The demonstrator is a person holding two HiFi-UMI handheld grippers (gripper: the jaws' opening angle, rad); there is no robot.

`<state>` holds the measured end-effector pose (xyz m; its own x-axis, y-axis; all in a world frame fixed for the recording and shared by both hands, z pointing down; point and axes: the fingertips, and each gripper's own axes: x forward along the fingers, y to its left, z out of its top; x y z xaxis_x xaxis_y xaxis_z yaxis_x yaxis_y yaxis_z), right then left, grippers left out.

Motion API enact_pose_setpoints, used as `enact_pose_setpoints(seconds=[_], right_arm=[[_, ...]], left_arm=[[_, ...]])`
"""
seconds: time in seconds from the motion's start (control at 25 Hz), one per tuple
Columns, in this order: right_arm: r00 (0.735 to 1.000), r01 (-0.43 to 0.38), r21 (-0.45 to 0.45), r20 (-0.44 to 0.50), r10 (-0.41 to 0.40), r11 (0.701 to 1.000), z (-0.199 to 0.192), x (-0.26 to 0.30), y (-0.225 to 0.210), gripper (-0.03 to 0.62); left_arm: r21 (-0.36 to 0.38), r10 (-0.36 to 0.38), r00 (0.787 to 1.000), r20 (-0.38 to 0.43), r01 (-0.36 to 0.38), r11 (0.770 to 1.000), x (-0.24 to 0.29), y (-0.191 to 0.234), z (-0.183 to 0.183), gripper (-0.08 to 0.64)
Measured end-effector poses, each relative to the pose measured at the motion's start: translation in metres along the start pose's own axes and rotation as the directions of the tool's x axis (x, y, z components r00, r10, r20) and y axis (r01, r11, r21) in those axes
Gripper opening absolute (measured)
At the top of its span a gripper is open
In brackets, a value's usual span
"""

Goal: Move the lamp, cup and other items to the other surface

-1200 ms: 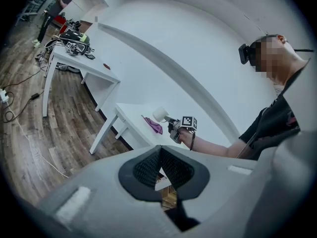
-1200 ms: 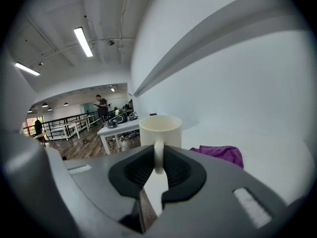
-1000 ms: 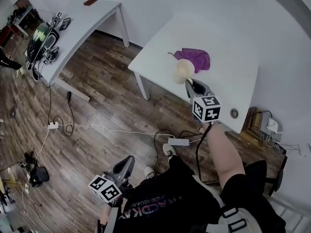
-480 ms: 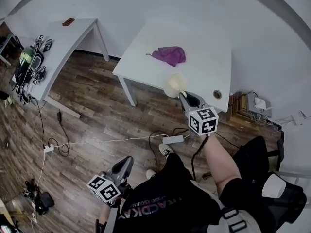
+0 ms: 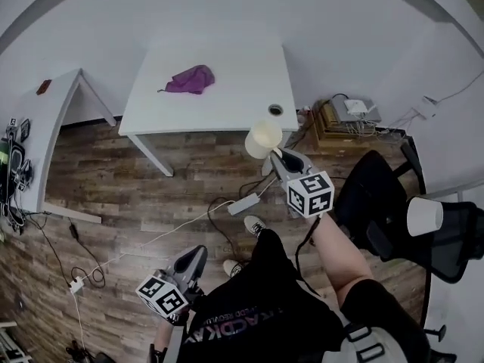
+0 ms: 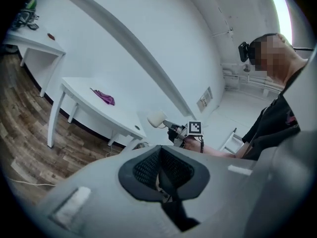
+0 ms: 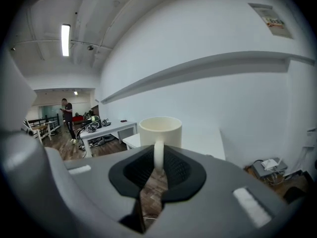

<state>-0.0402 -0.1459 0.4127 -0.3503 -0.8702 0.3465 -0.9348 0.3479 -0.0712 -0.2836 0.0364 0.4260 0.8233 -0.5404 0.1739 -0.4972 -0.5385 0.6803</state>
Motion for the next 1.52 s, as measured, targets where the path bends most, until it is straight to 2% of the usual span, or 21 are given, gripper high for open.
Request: enact_pose_setpoints(seconds=[0.16, 0.32, 0.48, 0.76, 0.92, 1.08, 1.16, 1.28, 1.52], right_arm=[[0.991, 0.135, 0.035, -0.018, -0.134, 0.990, -0.021, -0.059, -0.053, 0.049], [0.962, 0.273, 0.086, -0.025, -0.272, 0.958, -0.039, -0.121, -0.104, 0.049], [0.926, 0.378, 0.122, -0.033, -0.377, 0.918, -0.056, -0.182, -0.159, 0.049], [0.840, 0.542, 0.198, -0.083, -0.536, 0.817, -0.101, -0.291, -0.260, 0.049], [0.797, 0.602, 0.246, -0.135, -0.588, 0.760, -0.136, -0.338, -0.315, 0.049], [0.766, 0.642, 0.269, -0.182, -0.617, 0.718, -0.168, -0.367, -0.374, 0.049], [0.752, 0.658, 0.279, -0.206, -0.626, 0.700, -0.184, -0.378, -0.399, 0.049], [0.739, 0.673, 0.293, -0.241, -0.629, 0.679, -0.213, -0.393, -0.434, 0.049], [0.727, 0.687, 0.348, -0.317, -0.609, 0.638, -0.278, -0.409, -0.493, 0.049]], left_arm=[[0.013, -0.078, 0.995, -0.060, 0.079, 0.997, 0.029, -0.020, -0.008, 0.003], [0.013, -0.156, 0.981, -0.116, 0.159, 0.987, 0.067, -0.038, -0.013, 0.003], [0.023, -0.245, 0.949, -0.200, 0.254, 0.967, 0.117, -0.075, -0.034, 0.003], [0.006, -0.334, 0.880, -0.336, 0.357, 0.934, 0.201, -0.139, -0.080, 0.003], [-0.004, -0.341, 0.857, -0.388, 0.368, 0.930, 0.244, -0.167, -0.102, 0.003], [-0.022, -0.337, 0.845, -0.416, 0.361, 0.932, 0.290, -0.188, -0.125, 0.003], [-0.034, -0.336, 0.829, -0.447, 0.360, 0.932, 0.309, -0.198, -0.140, 0.003], [-0.046, -0.330, 0.804, -0.495, 0.355, 0.934, 0.337, -0.213, -0.163, 0.003], [-0.059, -0.298, 0.778, -0.554, 0.320, 0.946, 0.381, -0.237, -0.198, 0.003]])
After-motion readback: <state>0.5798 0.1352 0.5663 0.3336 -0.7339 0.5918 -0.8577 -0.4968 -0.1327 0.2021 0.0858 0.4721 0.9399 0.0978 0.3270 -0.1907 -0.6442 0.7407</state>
